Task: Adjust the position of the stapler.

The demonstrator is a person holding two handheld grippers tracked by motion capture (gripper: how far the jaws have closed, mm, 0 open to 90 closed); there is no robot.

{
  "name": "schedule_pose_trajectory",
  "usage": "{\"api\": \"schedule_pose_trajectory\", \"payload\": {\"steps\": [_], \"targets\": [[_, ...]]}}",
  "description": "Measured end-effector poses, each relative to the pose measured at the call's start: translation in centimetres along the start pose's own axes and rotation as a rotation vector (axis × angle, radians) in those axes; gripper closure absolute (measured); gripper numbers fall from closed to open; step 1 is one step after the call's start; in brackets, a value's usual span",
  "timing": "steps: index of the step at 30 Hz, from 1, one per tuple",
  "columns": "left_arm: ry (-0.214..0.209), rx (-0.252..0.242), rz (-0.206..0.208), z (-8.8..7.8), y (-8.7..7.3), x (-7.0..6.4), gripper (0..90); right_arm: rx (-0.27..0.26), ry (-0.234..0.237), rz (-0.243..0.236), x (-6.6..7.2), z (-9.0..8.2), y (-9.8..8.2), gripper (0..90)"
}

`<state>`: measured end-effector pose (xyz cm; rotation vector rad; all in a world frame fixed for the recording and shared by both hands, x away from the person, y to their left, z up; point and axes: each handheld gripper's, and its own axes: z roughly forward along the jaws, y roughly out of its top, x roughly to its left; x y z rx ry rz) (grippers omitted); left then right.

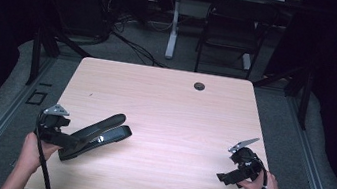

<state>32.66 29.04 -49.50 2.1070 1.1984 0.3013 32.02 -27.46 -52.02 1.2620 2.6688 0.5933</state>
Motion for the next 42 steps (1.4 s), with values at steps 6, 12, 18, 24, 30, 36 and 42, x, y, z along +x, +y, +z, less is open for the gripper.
{"api": "schedule_pose_trajectory", "payload": {"steps": [6, 12, 18, 24, 30, 36, 42], "targets": [[-0.037, 0.012, 0.0, 0.7, 0.5, -0.2, 1.2, 0.005, -0.005, -0.001, -0.1, 0.0, 0.0, 3.5], [-0.038, 0.046, 0.065, 2.0, 2.0, -0.8, 4.1, 0.008, 0.001, 0.01, 0.0, -0.1, 0.0, 3.5], [-0.064, 0.092, 0.128, 3.3, 2.8, -2.0, 10.3, 0.011, 0.007, 0.014, 0.0, 0.1, 0.0, 3.6], [-0.039, 0.123, 0.163, 4.1, 3.2, -2.1, 25.6, 0.015, -0.005, 0.018, -0.1, 0.0, -0.2, 3.8], [-0.022, 0.138, 0.191, 4.7, 3.6, -2.3, 37.1, 0.005, 0.02, 0.033, -0.1, 0.0, -0.3, 4.3], [-0.023, 0.133, 0.187, 4.7, 3.7, -1.8, 49.0, -0.001, 0.013, 0.029, -0.3, -0.1, -0.3, 4.3], [-0.044, 0.124, 0.231, 4.7, 3.5, -1.5, 51.0, 0.004, 0.024, 0.03, -0.6, -0.2, -0.4, 4.7]]}}
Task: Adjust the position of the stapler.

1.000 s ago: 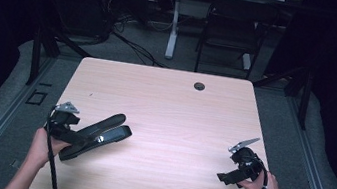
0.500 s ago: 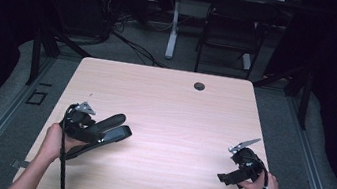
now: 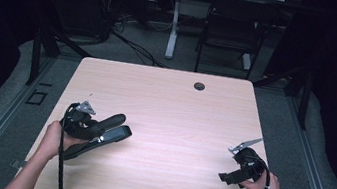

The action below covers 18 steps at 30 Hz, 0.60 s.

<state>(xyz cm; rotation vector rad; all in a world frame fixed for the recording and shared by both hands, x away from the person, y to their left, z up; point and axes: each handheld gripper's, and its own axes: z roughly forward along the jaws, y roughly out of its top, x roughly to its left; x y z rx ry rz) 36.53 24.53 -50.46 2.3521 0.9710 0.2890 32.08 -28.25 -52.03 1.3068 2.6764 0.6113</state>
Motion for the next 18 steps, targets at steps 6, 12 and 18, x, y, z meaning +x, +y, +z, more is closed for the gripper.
{"api": "schedule_pose_trajectory", "payload": {"steps": [6, 12, 18], "targets": [[-0.014, 0.02, 0.052, -0.12, 0.16, 0.13, 53.8, -0.023, 0.0, 0.013, -0.01, -0.41, 0.0, 5.7], [-0.052, 0.012, 0.075, -0.2, 0.05, 0.07, 57.5, -0.009, 0.026, 0.025, -0.19, 0.0, 0.03, 5.9], [-0.068, 0.007, 0.088, -0.17, 0.09, -0.01, 58.0, -0.021, 0.058, 0.036, -0.31, -0.09, -0.01, 6.0]]}}
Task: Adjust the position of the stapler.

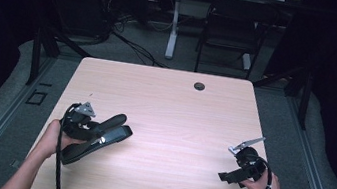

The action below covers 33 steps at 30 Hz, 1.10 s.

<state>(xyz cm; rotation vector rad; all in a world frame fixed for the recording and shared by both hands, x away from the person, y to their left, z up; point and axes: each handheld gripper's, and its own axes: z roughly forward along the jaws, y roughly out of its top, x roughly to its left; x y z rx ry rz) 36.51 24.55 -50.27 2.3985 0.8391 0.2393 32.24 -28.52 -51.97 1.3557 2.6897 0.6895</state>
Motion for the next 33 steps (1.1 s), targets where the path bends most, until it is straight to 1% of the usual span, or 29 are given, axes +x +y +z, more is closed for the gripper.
{"api": "schedule_pose_trajectory", "payload": {"steps": [1, 3, 4, 5, 6, 7, 8, 10, 11, 15, 16, 18, 19, 20, 23, 24, 27, 30, 33], "targets": [[-0.003, -0.003, 0.002, 0.0, 0.0, 0.0, 58.1, 0.001, 0.004, 0.009, 0.0, 0.0, 0.0, 6.0], [-0.009, -0.002, 0.012, 0.1, 0.1, -0.1, 58.1, -0.004, 0.004, 0.009, 0.0, 0.0, 0.0, 6.0], [-0.016, -0.001, 0.019, 0.1, 0.1, -0.2, 58.1, 0.003, 0.012, 0.009, 0.0, 0.1, 0.0, 6.0], [-0.024, 0.001, 0.029, 0.2, 0.2, -0.1, 58.2, 0.026, 0.01, 0.002, -0.1, 0.1, -0.1, 6.0], [-0.039, -0.001, 0.028, 0.3, 0.3, 0.0, 58.2, 0.026, 0.01, 0.002, -0.1, 0.1, -0.1, 6.0], [-0.047, -0.004, 0.037, 0.4, 0.4, 0.1, 58.3, 0.017, 0.022, 0.011, -0.1, 0.1, -0.1, 5.9], [-0.053, -0.007, 0.04, 0.4, 0.5, 0.1, 58.3, 0.024, 0.009, 0.005, -0.1, 0.0, -0.1, 5.9], [-0.054, -0.009, 0.043, 0.5, 0.5, -0.1, 58.4, 0.022, 0.002, -0.005, -0.2, -0.1, 0.0, 5.9], [-0.056, -0.008, 0.052, 0.5, 0.6, -0.1, 58.4, 0.011, 0.011, 0.006, 0.0, -0.1, 0.0, 6.0], [-0.075, -0.007, 0.074, 0.7, 0.8, -0.2, 58.4, 0.02, 0.005, -0.005, 0.0, -0.1, 0.0, 6.0], [-0.081, -0.008, 0.077, 0.7, 0.9, -0.2, 58.4, 0.009, 0.005, -0.005, 0.1, -0.1, 0.0, 6.0], [-0.084, -0.009, 0.085, 0.8, 1.0, -0.3, 58.4, 0.011, 0.0, -0.007, 0.3, -0.1, 0.0, 6.0], [-0.085, -0.011, 0.088, 0.9, 1.1, -0.4, 58.4, 0.02, -0.001, -0.016, 0.3, -0.1, 0.0, 6.1], [-0.087, -0.011, 0.091, 0.9, 1.1, -0.4, 58.4, 0.016, -0.009, -0.011, 0.4, -0.1, -0.1, 6.2], [-0.094, -0.009, 0.103, 1.1, 1.4, -0.6, 58.4, 0.021, -0.011, -0.018, 0.3, -0.3, -0.1, 6.3], [-0.096, -0.007, 0.111, 1.1, 1.5, -0.7, 58.4, 0.025, -0.023, -0.021, 0.2, -0.3, -0.1, 6.3], [-0.104, -0.01, 0.116, 1.4, 1.7, -0.8, 58.4, 0.013, -0.019, -0.013, 0.2, -0.2, -0.2, 6.4], [-0.108, -0.007, 0.127, 1.5, 1.9, -0.9, 58.4, 0.019, -0.009, -0.011, 0.4, -0.2, -0.1, 6.8], [-0.113, -0.005, 0.133, 1.6, 2.1, -1.0, 58.4, 0.029, -0.018, -0.02, 0.3, -0.1, -0.1, 6.8]]}}
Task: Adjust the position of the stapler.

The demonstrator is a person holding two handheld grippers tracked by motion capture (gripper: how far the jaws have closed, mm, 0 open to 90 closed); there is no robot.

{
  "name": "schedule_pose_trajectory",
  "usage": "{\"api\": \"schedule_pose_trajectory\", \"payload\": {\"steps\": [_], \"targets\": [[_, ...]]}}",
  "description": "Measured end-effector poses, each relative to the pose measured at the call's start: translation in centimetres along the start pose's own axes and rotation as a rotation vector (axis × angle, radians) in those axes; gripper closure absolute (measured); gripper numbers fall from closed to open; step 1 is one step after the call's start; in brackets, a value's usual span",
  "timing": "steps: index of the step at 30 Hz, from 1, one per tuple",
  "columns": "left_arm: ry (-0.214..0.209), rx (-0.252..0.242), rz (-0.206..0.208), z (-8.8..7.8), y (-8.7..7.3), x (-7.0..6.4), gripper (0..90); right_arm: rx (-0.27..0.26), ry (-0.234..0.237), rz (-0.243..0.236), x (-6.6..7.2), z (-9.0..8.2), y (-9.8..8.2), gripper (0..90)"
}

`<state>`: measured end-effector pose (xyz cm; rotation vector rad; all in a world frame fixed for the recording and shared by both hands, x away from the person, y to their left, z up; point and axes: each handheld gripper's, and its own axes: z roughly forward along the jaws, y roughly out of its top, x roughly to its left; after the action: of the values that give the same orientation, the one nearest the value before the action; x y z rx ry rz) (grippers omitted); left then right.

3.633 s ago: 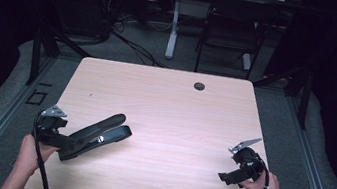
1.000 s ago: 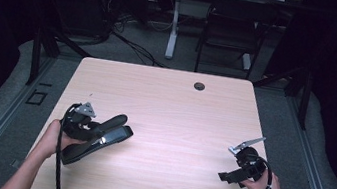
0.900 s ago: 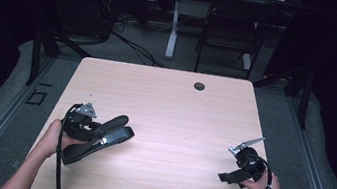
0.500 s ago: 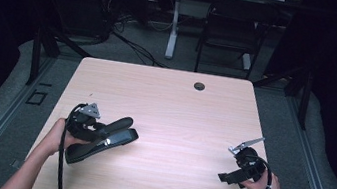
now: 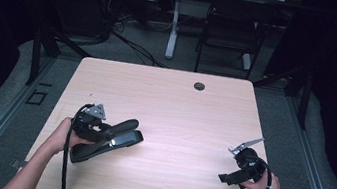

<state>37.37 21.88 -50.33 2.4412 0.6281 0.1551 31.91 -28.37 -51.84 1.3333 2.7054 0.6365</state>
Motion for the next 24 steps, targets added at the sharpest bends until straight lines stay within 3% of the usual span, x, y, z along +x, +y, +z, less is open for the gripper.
{"api": "schedule_pose_trajectory", "payload": {"steps": [6, 7, 24], "targets": [[-0.009, 0.005, 0.01, 0.2, 0.3, -0.1, 58.4, -0.022, 0.008, 0.022, 0.1, 0.3, -0.1, 6.9], [-0.01, 0.003, 0.011, 0.3, 0.4, -0.1, 58.4, 0.014, -0.003, -0.007, -0.1, 0.1, 0.0, 7.1], [-0.048, 0.004, 0.073, 1.6, 2.2, -0.6, 58.5, 0.018, -0.002, -0.01, 0.0, 0.3, 0.0, 7.1]]}}
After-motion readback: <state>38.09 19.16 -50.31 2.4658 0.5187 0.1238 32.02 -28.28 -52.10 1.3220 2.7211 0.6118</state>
